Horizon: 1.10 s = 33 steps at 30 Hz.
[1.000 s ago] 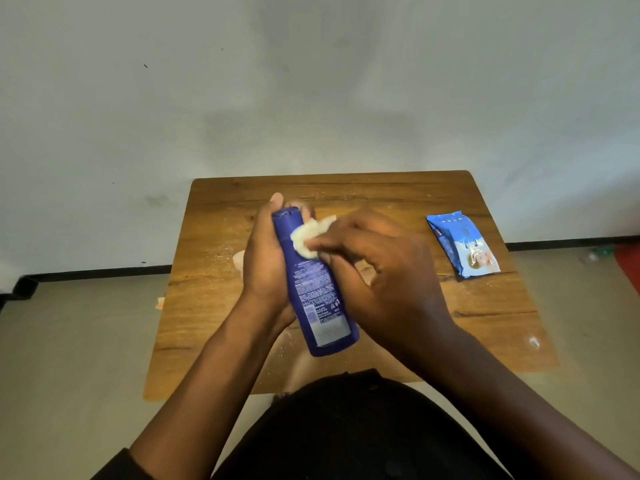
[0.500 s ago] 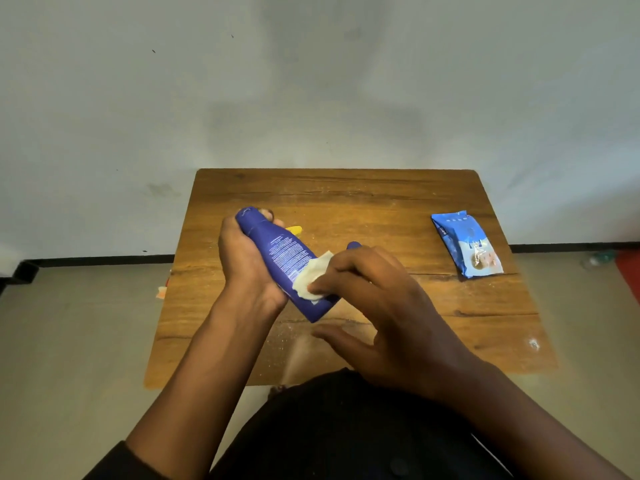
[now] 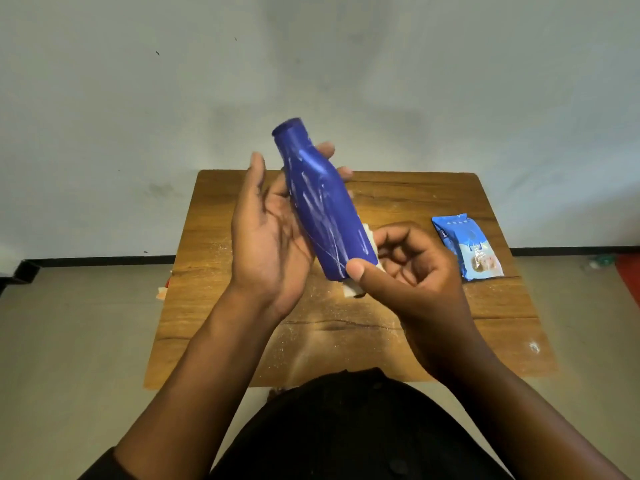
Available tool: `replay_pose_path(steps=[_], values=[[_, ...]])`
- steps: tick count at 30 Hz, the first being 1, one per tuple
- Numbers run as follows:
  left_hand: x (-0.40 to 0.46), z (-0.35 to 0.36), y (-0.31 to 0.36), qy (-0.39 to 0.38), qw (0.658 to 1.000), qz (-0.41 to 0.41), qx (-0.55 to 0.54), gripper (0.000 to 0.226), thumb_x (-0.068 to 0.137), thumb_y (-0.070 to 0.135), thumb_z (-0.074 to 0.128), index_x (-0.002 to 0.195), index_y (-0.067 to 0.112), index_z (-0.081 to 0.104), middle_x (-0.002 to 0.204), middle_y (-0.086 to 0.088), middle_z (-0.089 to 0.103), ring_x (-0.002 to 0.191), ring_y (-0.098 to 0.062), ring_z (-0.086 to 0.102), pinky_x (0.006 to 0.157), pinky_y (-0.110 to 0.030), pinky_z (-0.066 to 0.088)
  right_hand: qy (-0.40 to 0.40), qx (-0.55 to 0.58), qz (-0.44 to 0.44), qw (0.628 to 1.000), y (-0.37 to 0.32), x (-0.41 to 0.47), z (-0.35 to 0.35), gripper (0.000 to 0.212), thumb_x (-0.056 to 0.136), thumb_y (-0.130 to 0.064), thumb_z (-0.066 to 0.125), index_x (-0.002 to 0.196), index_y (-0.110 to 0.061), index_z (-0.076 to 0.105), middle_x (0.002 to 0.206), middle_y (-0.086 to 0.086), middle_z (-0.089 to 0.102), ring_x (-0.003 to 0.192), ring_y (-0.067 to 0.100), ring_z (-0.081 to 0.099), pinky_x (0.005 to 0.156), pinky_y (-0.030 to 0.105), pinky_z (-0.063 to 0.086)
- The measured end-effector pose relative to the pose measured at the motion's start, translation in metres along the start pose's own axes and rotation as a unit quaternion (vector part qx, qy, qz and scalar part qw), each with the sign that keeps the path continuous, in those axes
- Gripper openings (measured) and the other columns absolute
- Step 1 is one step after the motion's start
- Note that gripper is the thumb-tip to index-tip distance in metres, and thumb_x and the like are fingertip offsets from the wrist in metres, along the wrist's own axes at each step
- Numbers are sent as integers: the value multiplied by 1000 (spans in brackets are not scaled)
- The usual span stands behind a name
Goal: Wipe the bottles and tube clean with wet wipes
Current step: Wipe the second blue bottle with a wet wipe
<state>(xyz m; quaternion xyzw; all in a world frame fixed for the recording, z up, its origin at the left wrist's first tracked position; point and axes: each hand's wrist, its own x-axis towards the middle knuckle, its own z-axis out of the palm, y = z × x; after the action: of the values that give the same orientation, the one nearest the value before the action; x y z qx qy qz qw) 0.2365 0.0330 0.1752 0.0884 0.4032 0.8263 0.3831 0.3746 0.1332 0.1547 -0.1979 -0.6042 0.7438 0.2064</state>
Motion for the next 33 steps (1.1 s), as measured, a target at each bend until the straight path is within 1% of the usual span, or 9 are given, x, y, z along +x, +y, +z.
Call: replay_pose_path(steps=[3,5,10,14,17,20,24,28,33], values=[[-2,7,-11,-59,997,-14,-45,70,107,61,22,151,13,49,134,-25,61,121,-39,55,116,-59,35,-27,52,57,997,-1,2,3,31,80,-16,80,107,-10,65,102,9,75,85,21,71,62,29,57],[-2,9,-16,-54,995,-24,-76,66,107,60,27,152,15,48,124,-22,65,111,-36,61,112,-57,40,-15,44,69,997,-1,1,6,34,79,-18,85,106,-9,66,102,12,76,83,22,70,59,28,57],[6,-3,-24,-2,996,-17,-88,61,109,54,36,155,15,44,100,-11,61,84,-23,57,95,-48,47,94,-7,73,993,-2,1,4,29,75,-17,86,97,-9,69,87,11,75,70,19,71,53,26,56],[9,-13,-29,16,998,-14,-57,71,105,66,29,150,14,51,104,-13,60,85,-24,60,82,-43,55,124,-63,-11,990,-8,1,0,11,91,-16,77,102,-15,75,89,2,77,75,15,73,63,27,61],[7,-14,-34,5,999,-33,-38,79,101,74,25,146,16,56,110,-12,64,94,-24,63,90,-47,52,94,-184,-110,972,-5,4,2,16,98,-16,71,109,-26,76,98,-7,77,92,12,73,75,26,62],[6,-13,-37,-5,998,-44,-36,85,97,78,23,146,17,56,106,-12,65,87,-23,62,83,-42,52,20,-358,-199,912,11,3,7,26,98,-16,69,123,-17,75,113,-5,70,103,7,66,81,21,56],[8,-13,-38,13,998,-27,-60,80,100,75,24,146,17,55,101,-14,64,81,-24,58,76,-39,49,-98,-460,-289,834,22,-2,11,24,95,-11,69,118,-11,76,109,3,67,99,15,63,79,28,53],[8,-7,-42,27,1000,3,-8,72,105,68,21,141,18,58,101,-16,62,80,-25,58,77,-39,51,-58,-476,-312,820,20,3,15,16,92,-9,72,107,-10,78,100,4,67,93,18,63,78,34,52],[8,0,-39,30,994,37,94,68,106,64,14,136,24,60,102,-17,64,81,-21,63,74,-35,57,5,-482,-316,817,15,8,23,11,88,-6,73,98,-8,77,96,6,67,89,20,63,75,25,46]])
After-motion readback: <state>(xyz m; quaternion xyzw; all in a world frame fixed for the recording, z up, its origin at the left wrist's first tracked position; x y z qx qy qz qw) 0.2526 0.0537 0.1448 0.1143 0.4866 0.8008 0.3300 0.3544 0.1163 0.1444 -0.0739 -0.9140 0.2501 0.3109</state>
